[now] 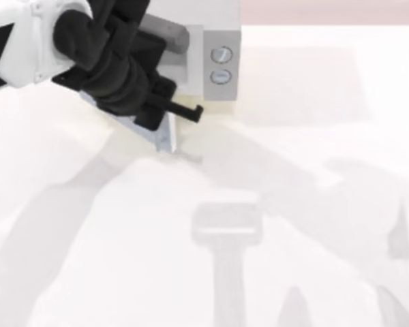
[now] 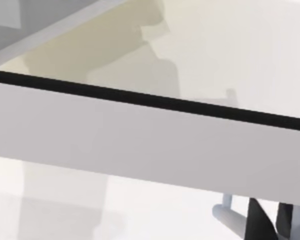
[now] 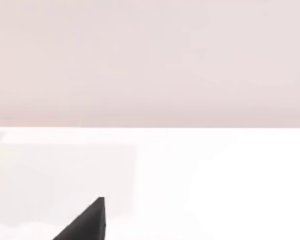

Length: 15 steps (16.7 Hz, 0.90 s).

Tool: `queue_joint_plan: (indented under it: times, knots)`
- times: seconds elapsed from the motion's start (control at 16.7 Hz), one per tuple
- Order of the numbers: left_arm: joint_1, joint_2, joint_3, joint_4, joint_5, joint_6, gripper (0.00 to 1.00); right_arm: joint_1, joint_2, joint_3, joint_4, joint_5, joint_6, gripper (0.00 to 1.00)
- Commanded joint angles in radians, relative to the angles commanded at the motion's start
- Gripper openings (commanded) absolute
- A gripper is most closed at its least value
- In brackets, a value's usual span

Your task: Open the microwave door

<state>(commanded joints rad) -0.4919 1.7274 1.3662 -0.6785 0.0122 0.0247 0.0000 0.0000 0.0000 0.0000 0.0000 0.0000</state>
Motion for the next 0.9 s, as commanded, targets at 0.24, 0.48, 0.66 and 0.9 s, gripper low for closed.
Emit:
queue_joint_plan:
  times: [0.24, 0.48, 0.66, 0.9]
  knots:
    - [0.0, 0.0, 0.0, 0.0, 0.0, 0.0, 0.0, 0.0, 0.0, 0.0, 0.0, 0.0, 0.0, 1.0]
    - [0.0, 0.0, 0.0, 0.0, 0.0, 0.0, 0.0, 0.0, 0.0, 0.0, 0.0, 0.0, 0.0, 1.0]
    - [0.001, -0.006, -0.008, 0.002, 0.014, 0.011, 0.0, 0.0, 0.0, 0.0, 0.0, 0.0, 0.0, 1.0]
    - [0.036, -0.04, -0.055, -0.005, 0.061, 0.102, 0.0, 0.0, 0.0, 0.0, 0.0, 0.0, 0.0, 1.0]
